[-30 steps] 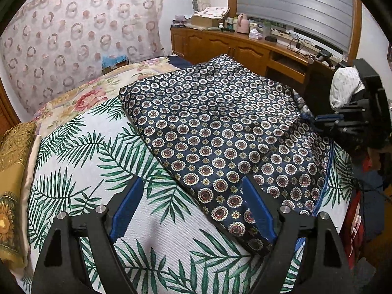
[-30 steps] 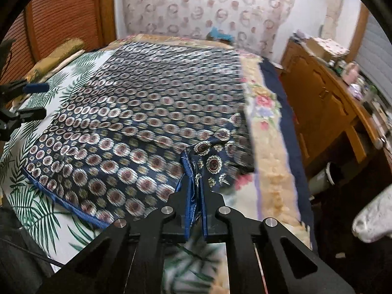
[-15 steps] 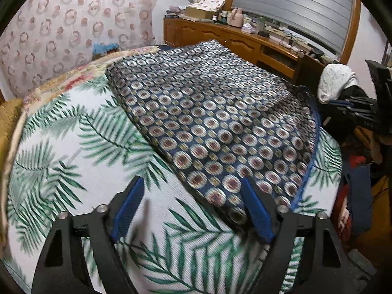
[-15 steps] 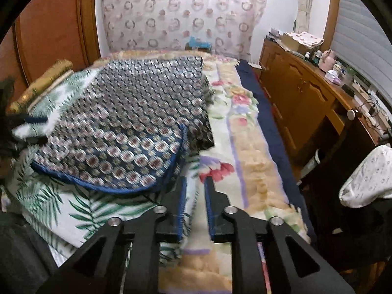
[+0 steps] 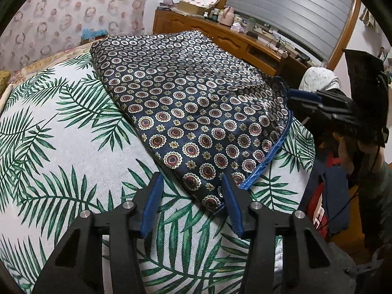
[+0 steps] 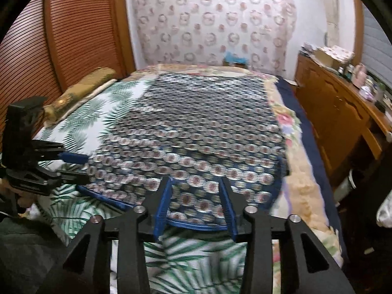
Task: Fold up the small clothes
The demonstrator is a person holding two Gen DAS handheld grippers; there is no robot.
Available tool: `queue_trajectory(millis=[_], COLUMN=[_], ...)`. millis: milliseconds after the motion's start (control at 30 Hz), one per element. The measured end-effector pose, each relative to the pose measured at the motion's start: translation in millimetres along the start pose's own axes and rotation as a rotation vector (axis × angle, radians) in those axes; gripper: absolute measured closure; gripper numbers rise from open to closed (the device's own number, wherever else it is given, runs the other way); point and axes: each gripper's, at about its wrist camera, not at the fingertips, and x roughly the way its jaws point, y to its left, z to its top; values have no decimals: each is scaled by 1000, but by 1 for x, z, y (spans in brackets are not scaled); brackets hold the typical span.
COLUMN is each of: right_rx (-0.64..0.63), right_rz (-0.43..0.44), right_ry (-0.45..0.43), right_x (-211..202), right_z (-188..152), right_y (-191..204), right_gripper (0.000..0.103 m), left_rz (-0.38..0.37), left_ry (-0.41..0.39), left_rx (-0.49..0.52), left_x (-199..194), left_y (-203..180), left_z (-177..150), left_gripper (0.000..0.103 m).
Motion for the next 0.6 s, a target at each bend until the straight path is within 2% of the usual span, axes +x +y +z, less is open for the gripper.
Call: queue_trajectory(millis=[33,100,133,200,433,600], right_rx=[-8,-33,-43,-68,-152,-199], right_rz=[8,22,25,34,59,25], right_ry=[0,7,10,13,37,65], right_x=[2,1,5,5,3,13], right_z=[1,-2,-2,-4,-6,-12], right_y=[4,13,14,20,34,41], right_gripper=[59,57,56,55,50,49], left_rz=[-4,-34,-49,-45,-62,-64], left_ry=[0,7,5,-16,-116,-162], left_rx=[-1,-15,-22,-14,-3,12], left_x=[0,1,1,-2,-27,-35], left_y=[0,1,1,0,-7,-12], left_z=[0,-1,-1,2,28,48], left_gripper=[68,93,96,100,100,101])
